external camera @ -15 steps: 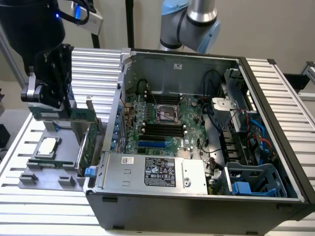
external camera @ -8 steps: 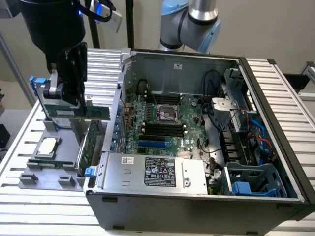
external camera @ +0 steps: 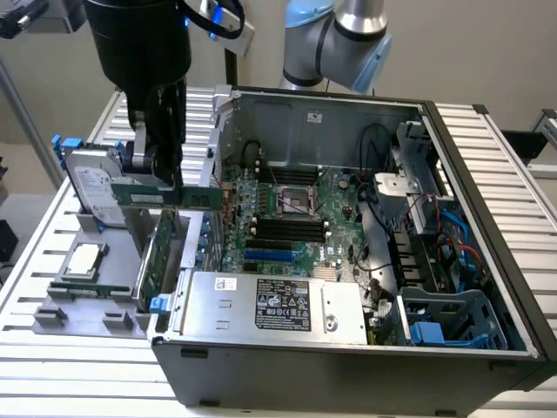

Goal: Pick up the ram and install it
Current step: 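Pick up the ram and move it above insertion slot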

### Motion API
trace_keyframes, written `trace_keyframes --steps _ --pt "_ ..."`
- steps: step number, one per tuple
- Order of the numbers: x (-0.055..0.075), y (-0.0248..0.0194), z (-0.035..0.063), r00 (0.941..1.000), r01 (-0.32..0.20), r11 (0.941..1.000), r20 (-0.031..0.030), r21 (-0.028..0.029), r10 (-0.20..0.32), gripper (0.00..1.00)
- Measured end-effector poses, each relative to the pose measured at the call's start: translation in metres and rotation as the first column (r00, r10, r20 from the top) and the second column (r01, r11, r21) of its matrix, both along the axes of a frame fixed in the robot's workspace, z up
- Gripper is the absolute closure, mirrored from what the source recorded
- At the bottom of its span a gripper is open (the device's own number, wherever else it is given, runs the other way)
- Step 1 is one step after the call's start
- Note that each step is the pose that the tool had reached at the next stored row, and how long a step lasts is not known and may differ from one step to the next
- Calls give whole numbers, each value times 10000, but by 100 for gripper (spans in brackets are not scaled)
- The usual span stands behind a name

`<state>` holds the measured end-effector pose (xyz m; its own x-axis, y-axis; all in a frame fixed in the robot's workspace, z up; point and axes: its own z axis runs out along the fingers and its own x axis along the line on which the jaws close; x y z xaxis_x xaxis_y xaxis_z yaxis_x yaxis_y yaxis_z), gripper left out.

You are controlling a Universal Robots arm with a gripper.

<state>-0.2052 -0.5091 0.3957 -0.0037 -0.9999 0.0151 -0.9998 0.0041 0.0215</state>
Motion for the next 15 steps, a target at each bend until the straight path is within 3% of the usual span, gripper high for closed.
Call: trace_keyframes --steps 8,15 --pt "365 47 0 10000 0 10000 -5 1 0 100" --pt "643 142 -17 10000 0 10000 -29 4 0 100"
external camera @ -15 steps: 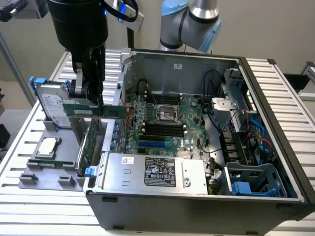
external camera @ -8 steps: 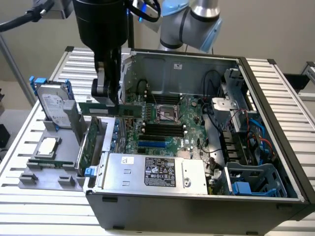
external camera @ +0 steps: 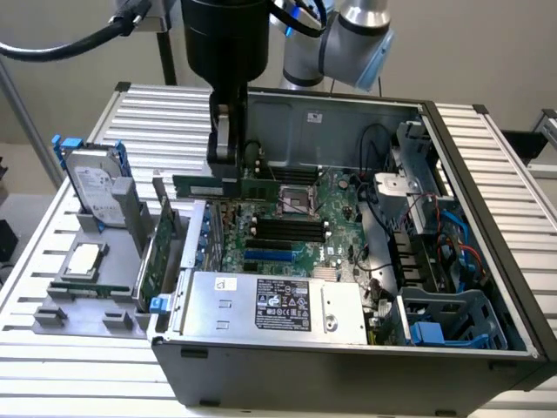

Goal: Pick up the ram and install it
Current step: 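Pick up the ram and move it above insertion slot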

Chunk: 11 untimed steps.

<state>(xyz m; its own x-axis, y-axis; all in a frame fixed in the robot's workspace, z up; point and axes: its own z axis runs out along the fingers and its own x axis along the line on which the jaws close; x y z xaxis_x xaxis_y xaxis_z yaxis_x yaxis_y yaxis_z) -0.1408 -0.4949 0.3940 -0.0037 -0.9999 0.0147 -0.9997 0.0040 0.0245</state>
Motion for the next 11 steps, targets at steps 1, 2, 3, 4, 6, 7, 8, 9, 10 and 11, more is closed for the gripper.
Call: trace_keyframes --steps 1,2,3,4,6,7,8,9,10,11 --pt "34 16 -3 10000 0 10000 -3 2 0 100" --pt "69 33 -8 10000 0 10000 -6 5 0 100" --pt "103 50 -12 10000 0 10000 -9 7 0 100" --pt "135 68 -17 10000 0 10000 -11 9 0 100" --pt "184 120 -36 10000 0 10000 -15 9 0 100" --pt "202 151 -48 10000 1 10000 -16 9 -1 100" --pt "220 185 -62 10000 2 10000 -18 8 -2 100" --pt "239 219 -76 10000 1 10000 -18 9 -1 100" --pt "258 254 -91 10000 0 10000 -19 9 0 100" --pt "276 287 -105 10000 -1 10000 -20 9 1 100"
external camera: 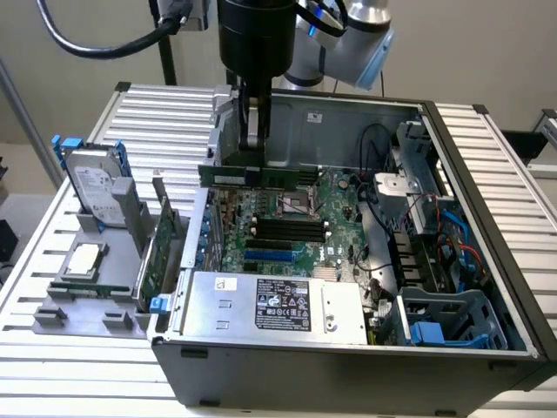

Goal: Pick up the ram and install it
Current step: 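Pick up the ram and move it above insertion slot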

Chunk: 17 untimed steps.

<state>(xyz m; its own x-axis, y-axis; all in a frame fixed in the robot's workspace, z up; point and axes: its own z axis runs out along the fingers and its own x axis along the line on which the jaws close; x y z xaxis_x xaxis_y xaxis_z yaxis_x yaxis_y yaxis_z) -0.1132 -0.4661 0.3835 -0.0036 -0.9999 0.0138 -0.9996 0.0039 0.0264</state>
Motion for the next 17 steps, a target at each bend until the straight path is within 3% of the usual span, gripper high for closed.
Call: trace_keyframes --steps 17 --pt "391 557 -279 10000 1 10000 -26 0 -1 100"
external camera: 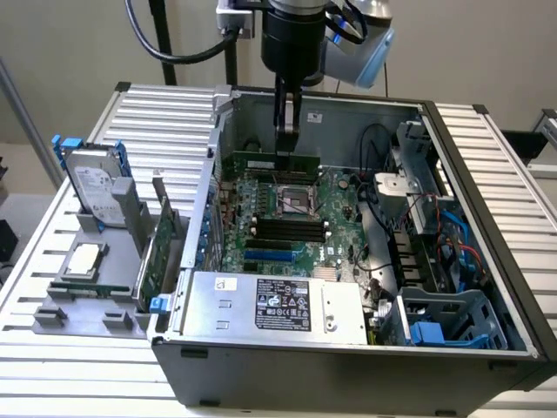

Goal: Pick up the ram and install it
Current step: 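Pick up the ram and move it above insertion slot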

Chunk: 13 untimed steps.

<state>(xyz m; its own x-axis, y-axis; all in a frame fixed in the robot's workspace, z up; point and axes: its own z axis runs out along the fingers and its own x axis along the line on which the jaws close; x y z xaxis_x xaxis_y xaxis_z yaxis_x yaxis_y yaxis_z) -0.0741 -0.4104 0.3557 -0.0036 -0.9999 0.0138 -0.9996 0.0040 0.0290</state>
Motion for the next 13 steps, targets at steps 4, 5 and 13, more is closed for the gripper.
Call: trace_keyframes --steps 4,5,13 --pt "116 123 -73 10000 0 10000 -6 0 0 100" --pt "145 153 -90 10000 0 10000 -8 0 0 100" --pt "353 288 -228 10000 5 10000 -15 1 -5 100"
